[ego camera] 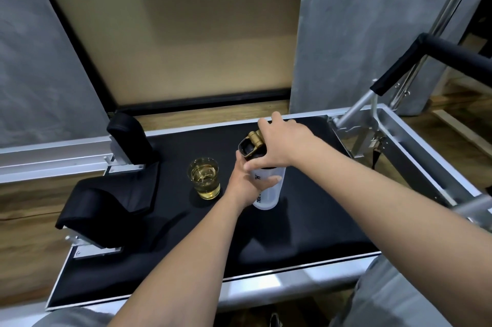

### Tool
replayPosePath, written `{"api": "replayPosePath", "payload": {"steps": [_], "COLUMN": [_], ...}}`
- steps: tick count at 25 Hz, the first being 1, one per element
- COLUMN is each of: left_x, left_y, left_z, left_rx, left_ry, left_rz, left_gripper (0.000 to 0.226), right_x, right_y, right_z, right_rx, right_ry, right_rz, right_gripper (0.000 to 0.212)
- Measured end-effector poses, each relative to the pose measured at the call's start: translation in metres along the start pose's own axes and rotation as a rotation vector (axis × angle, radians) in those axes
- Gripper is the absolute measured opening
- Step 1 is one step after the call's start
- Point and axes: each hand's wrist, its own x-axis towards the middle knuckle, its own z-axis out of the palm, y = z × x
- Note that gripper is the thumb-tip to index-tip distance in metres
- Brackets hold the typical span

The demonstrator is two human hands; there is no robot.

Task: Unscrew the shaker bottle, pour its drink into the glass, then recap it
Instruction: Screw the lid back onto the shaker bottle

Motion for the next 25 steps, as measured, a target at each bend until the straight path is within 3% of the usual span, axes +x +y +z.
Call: {"api": "replayPosePath", "payload": {"steps": [3, 7, 11, 18, 22, 25], "left_x": [-0.003, -0.001, -0.003, 0.0, 0.002, 0.002], "left_y": [-0.001, -0.003, -0.008, -0.008, -0.005, -0.008], "left_z": [-0.003, 0.0, 0.0, -0.002, 0.001, -0.003], "left_rx": [0.015, -0.019, -0.028, -0.042, -0.032, -0.029], "left_ry": [-0.026, -0.035, -0.037, -0.027, -0.03, -0.027], "left_rz": [-0.01, -0.023, -0.022, -0.008, 0.038, 0.003], "left_gripper": [0.092, 0.083, 0.077, 0.078, 0.099, 0.087], "right_x": [0.003, 0.0, 0.007, 0.014, 0.014, 0.01], "right_y": [0.005, 0.019, 0.025, 0.027, 0.019, 0.023], "right_z": [-0.01, -0.009, -0.009, -0.025, -0.024, -0.013], "right_rx": [-0.082, 0.109, 0.046, 0.13, 0.095, 0.126], "right_ry": [-0.054, -0.03, -0.015, 0.056, -0.016, 0.014], "right_rz": [-0.1, -0.276, -0.404, -0.401, -0.38, -0.369], "right_gripper": [0.11, 0.092, 0.085, 0.084, 0.086, 0.087]}}
